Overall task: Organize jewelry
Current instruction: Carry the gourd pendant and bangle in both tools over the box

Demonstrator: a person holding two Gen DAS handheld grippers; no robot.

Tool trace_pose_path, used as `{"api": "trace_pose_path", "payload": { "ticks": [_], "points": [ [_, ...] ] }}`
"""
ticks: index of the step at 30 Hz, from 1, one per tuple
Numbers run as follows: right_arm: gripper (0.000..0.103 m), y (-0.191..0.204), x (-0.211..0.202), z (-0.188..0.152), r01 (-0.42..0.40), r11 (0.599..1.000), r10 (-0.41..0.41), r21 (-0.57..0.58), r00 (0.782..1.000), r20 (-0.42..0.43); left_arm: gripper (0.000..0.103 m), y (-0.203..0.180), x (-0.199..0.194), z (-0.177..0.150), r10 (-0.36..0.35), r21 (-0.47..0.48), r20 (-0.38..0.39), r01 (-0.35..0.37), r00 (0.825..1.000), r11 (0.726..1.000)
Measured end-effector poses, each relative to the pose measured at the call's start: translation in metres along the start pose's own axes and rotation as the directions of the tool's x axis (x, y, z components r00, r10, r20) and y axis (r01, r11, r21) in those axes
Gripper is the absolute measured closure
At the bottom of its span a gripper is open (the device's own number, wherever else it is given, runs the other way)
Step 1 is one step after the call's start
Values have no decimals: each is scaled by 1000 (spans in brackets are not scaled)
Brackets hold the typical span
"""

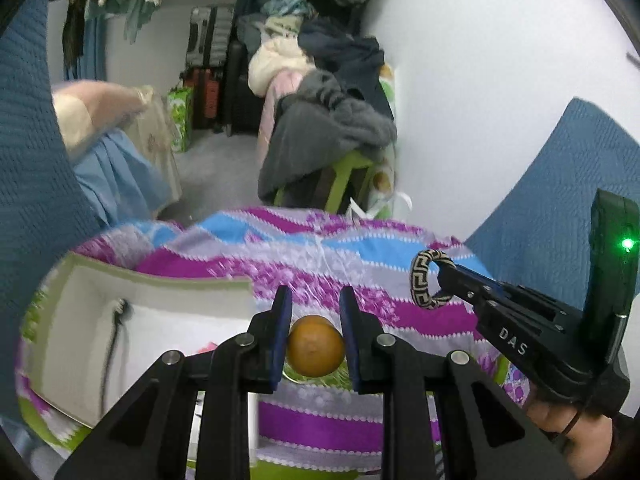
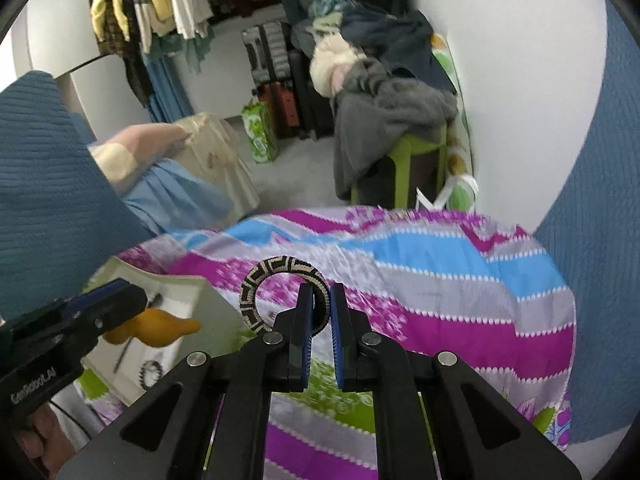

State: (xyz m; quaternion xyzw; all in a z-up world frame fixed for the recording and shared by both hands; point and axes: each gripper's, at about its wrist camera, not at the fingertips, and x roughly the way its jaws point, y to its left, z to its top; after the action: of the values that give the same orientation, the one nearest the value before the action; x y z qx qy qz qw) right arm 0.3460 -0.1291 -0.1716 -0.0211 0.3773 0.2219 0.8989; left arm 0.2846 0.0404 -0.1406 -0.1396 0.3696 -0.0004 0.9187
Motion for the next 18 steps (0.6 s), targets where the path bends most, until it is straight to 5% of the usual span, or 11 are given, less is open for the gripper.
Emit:
{"api": "trace_pose_path", "payload": {
  "ticks": [8, 18],
  "points": [
    [96, 53, -9, 12, -54, 998, 54, -25, 999, 3, 79, 47, -28, 15, 73, 9, 3, -73, 997, 997],
    [96, 119, 31, -33, -149, 987, 139, -59, 980, -146, 79, 118, -16, -19, 122, -33, -122, -127, 985, 991]
  ]
}}
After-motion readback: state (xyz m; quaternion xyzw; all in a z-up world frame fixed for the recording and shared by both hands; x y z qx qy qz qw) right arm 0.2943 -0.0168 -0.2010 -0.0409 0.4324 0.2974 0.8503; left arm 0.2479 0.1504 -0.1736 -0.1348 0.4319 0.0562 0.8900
